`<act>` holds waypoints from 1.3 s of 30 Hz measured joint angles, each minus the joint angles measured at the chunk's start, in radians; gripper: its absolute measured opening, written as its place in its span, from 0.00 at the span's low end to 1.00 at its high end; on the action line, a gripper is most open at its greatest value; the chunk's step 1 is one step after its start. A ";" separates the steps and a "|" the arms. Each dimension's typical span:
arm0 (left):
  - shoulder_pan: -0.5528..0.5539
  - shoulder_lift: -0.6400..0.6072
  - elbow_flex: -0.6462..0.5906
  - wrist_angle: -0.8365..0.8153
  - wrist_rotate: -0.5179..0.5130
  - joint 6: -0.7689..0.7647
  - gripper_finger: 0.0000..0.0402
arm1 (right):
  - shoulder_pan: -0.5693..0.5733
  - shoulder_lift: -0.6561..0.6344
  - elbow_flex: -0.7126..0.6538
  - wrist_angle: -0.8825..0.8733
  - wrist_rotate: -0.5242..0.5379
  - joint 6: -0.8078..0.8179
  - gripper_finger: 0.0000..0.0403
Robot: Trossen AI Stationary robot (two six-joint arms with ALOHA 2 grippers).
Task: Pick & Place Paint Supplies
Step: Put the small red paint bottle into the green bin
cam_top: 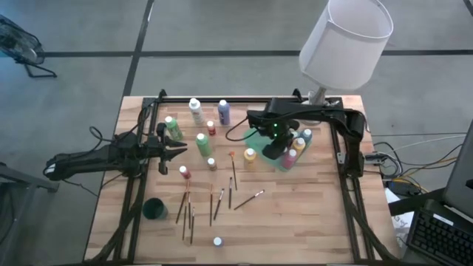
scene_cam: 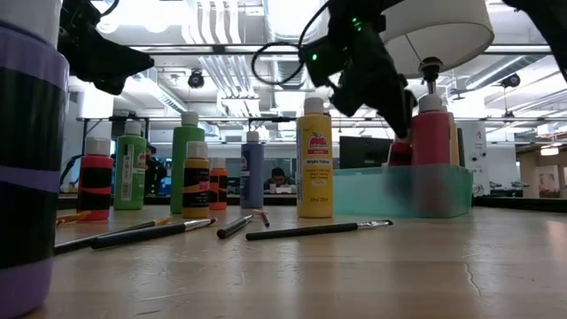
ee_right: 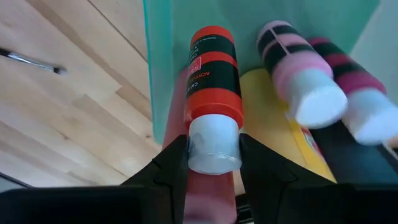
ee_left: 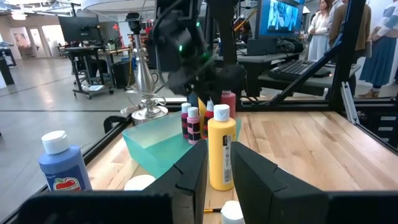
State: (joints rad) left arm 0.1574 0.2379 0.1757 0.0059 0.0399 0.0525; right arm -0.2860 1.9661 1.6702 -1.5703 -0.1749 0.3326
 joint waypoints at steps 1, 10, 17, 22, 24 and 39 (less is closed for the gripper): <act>0.000 0.000 0.000 0.000 0.000 0.000 0.19 | 0.000 0.015 0.005 0.000 0.000 -0.011 0.27; 0.000 0.000 0.000 0.000 0.000 0.000 0.19 | -0.015 0.052 0.024 -0.001 0.003 -0.065 0.27; 0.000 0.000 0.000 0.000 0.000 0.000 0.19 | -0.048 0.052 0.024 0.000 0.020 -0.105 0.27; 0.000 0.000 0.000 0.000 0.000 0.000 0.19 | -0.051 0.052 0.024 -0.001 0.018 -0.131 0.27; 0.000 0.000 0.000 0.000 0.000 0.000 0.19 | -0.051 0.052 0.023 -0.001 0.018 -0.135 0.27; 0.000 0.000 0.000 0.000 0.000 0.000 0.19 | -0.056 0.052 0.023 -0.001 0.038 -0.204 0.27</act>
State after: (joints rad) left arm 0.1575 0.2379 0.1757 0.0059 0.0399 0.0525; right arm -0.3416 2.0182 1.6928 -1.5711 -0.1368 0.1286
